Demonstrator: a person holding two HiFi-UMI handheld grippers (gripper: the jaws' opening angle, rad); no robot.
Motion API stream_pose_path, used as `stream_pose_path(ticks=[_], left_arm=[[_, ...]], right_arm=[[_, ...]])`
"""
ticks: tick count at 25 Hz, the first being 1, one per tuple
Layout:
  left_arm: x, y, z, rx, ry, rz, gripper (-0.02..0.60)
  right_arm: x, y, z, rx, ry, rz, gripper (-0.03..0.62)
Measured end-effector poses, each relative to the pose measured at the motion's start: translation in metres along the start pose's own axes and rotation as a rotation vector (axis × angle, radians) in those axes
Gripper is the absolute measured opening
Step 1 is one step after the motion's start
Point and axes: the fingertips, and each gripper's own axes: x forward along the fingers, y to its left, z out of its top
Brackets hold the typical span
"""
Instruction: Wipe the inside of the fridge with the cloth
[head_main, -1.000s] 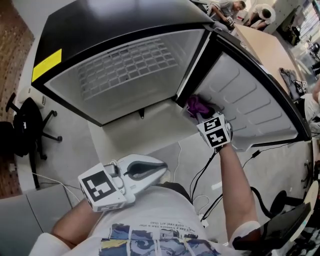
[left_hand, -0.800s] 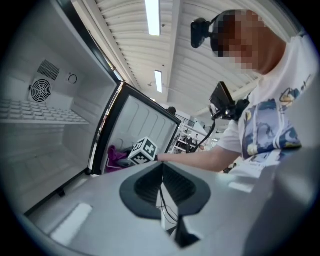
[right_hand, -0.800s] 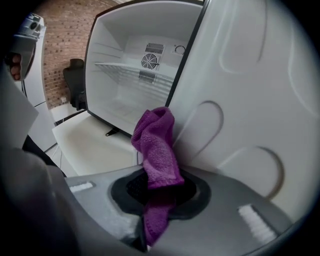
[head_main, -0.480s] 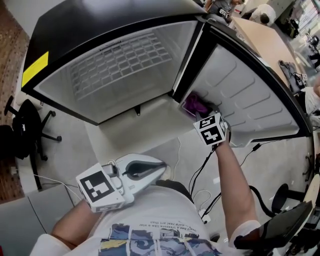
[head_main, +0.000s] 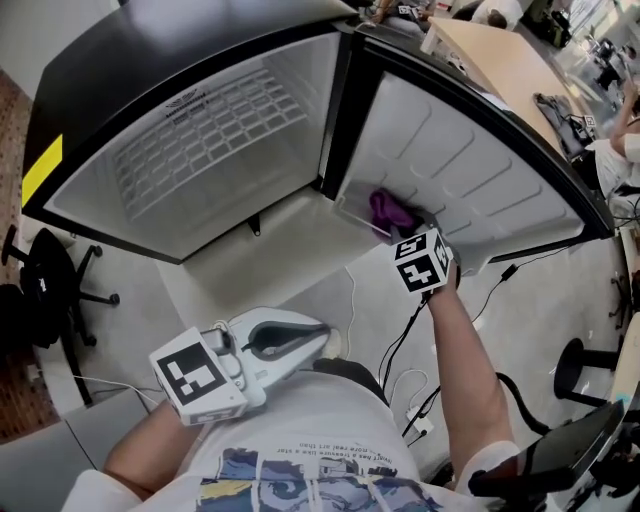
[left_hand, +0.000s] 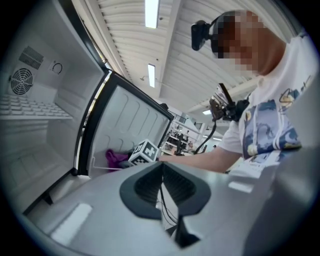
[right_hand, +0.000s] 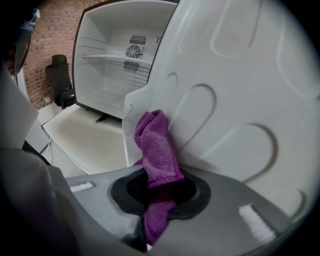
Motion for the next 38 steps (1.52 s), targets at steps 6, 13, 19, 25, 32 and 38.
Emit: stream_pose_path(ticks=[6,13,19,25,32,38], left_arm=[[0.010,-0.006,-0.001,0.020,0.022,-0.052,0.007],[0.019,-0.009,-0.007,0.059,0.055,-0.115,0.008],[0.028,-0.015,-0.005,0.098,0.066,-0.162,0.008],[0.030,-0.015,-0.006,0.100,0.080,-0.177,0.006],[0.032,-0.015,-0.007,0.102,0.090,-0.201,0.008],[0.038,-0.020,-0.005,0.107,0.094,-0.226,0.008]], right_arm=[[-0.017,-0.019,-0.028,0.056,0.033,-0.071,0.054],[-0.037,-0.035,-0.058,0.120,0.061,-0.158,0.054],[-0.043,-0.041,-0.062,0.131,0.060,-0.191,0.054],[-0.050,-0.049,-0.071,0.132,0.090,-0.226,0.054],[-0.059,-0.056,-0.086,0.134,0.123,-0.262,0.054],[-0.075,-0.063,-0.092,0.059,0.154,-0.329,0.054]])
